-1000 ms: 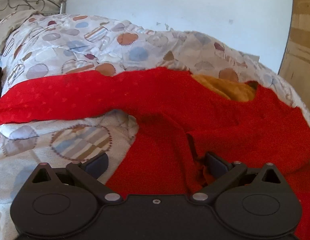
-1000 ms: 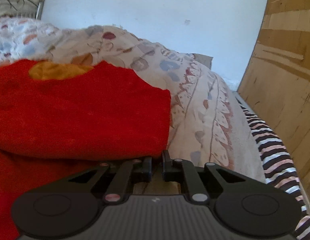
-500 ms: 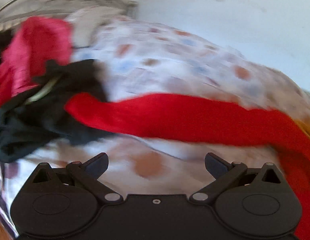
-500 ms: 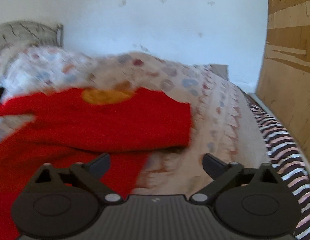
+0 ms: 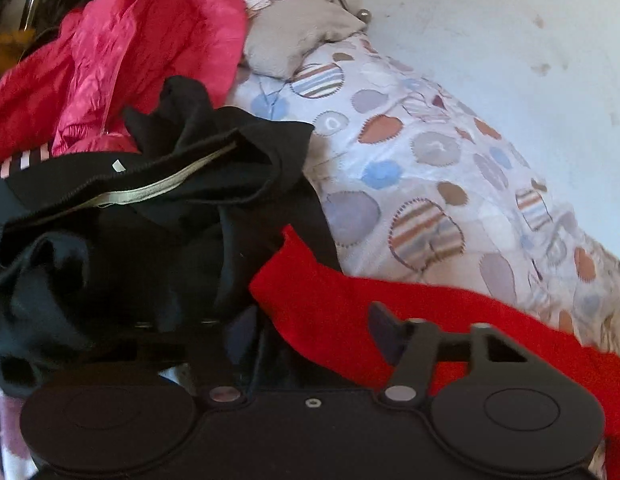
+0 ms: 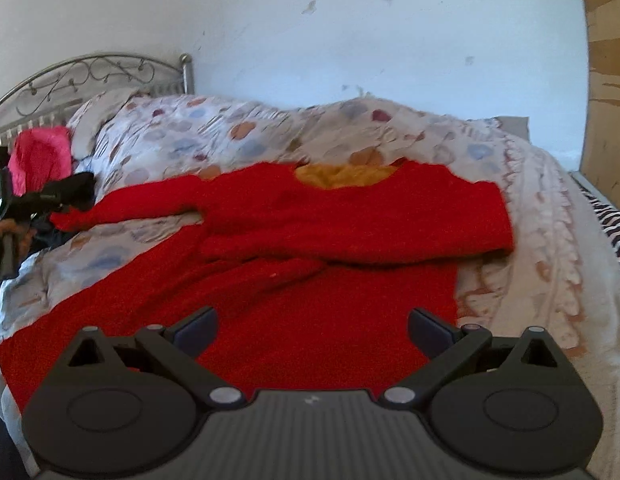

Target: Fold small clothes

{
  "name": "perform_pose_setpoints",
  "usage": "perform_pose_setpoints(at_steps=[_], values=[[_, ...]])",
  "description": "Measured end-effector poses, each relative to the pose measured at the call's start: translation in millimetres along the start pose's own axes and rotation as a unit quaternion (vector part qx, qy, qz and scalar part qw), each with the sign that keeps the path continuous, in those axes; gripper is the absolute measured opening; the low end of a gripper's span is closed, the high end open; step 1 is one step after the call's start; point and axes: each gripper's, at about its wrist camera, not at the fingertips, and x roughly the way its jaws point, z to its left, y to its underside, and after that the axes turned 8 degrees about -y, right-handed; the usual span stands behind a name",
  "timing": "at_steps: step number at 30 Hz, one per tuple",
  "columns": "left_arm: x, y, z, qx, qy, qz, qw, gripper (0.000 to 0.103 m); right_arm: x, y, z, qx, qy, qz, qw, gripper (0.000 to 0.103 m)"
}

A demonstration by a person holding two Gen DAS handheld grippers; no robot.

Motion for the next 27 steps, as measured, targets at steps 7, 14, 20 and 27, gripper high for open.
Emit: perform_pose_setpoints(at_steps=[7,14,20,27], values=[[22.6,-11.7,2.4,-0.018,-0.033,0.013,0.9992,0.022,5.4,-0.6,13.3,-0.017,-0.011,0.004,1.000,0.103],[-10.4,-15.9,-16.8,0.032,-0.022,-0.060,0.9975,0.006,2.4,1.4,13.6,-0.019,-0.020,-0.005,1.000,0.103],[-85.6,-33.1,-85.3,0.103,0.065,-0.156,0.9803,0.006,-12.0,2.2,8.1,-0.011,-0.029,-0.032,0.999,0.103],[-186.1,-17.4,-199.6,0.178,0.235,-0.203,0.9339,0.006,-44.3,6.4,-7.1,0.005,-0.014,-0.069,0.997,0.103]])
